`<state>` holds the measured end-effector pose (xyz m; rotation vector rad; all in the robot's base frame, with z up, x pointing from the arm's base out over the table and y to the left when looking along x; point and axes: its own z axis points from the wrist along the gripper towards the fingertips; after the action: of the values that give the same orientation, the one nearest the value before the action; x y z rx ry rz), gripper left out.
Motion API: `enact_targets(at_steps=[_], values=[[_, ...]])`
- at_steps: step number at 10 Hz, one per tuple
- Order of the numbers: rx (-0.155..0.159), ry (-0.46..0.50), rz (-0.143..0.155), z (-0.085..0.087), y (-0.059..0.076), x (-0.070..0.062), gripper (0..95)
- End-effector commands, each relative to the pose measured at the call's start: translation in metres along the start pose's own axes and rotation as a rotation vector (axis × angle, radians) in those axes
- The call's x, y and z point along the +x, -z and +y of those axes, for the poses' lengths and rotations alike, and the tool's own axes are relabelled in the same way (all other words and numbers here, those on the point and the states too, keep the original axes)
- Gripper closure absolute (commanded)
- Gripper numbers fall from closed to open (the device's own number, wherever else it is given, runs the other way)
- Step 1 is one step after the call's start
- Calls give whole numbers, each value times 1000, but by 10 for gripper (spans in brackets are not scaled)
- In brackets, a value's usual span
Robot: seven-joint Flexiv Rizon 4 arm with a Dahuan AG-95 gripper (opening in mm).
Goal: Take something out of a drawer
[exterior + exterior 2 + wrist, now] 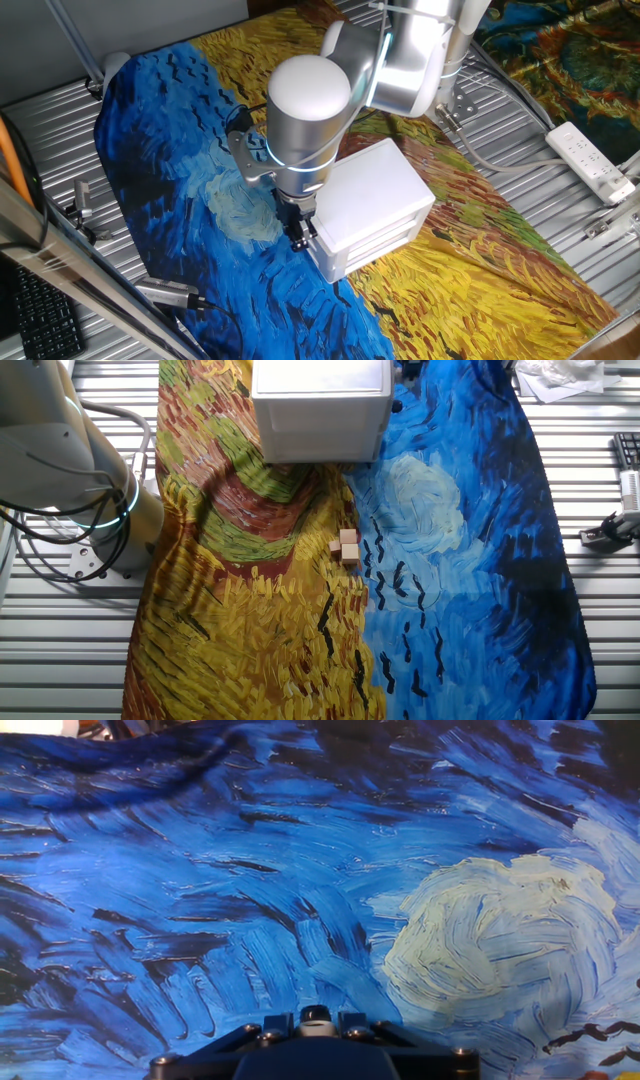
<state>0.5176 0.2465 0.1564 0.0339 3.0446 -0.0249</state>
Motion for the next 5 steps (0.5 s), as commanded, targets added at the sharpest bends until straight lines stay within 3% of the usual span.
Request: enact_targets(at_steps=[1,5], values=[[-2,3,-4,-1,-1,0,950],[-4,6,-4,-3,-1,-1,950]])
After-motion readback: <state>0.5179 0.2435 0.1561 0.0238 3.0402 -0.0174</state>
